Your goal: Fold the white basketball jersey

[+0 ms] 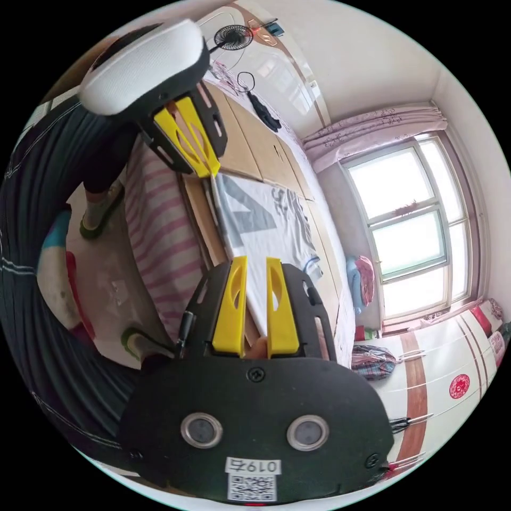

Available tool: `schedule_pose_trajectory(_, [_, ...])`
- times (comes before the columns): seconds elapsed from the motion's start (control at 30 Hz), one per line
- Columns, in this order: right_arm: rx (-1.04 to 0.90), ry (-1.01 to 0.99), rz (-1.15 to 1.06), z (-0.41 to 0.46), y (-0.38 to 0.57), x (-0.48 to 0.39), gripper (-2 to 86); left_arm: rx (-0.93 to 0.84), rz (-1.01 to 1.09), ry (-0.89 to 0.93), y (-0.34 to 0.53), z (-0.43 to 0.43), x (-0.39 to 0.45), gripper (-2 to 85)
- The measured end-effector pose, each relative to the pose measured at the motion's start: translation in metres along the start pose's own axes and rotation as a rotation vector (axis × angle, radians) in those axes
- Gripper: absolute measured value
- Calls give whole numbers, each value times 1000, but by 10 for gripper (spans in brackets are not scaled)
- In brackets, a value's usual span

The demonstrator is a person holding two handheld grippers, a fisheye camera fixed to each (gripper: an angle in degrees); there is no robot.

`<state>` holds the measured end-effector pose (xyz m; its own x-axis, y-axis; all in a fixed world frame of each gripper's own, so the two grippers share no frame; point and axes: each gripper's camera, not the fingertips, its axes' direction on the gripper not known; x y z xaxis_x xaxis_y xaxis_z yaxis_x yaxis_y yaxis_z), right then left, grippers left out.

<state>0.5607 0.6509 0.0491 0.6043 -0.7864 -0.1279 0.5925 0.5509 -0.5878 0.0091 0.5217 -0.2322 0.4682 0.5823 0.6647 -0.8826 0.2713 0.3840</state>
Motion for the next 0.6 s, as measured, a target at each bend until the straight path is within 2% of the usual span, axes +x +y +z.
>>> schedule_pose_trajectory(0.17, [-155, 52, -138, 13, 40, 0, 71, -15, 46, 5, -9, -4, 1, 10])
schedule_pose_trajectory(0.43, [-219, 96, -297, 24, 54, 8, 67, -32, 57, 19, -22, -10, -5, 10])
schedule_pose_trajectory(0.6, [-195, 43, -254, 21, 51, 31, 50, -34, 42, 22, -29, -15, -14, 9])
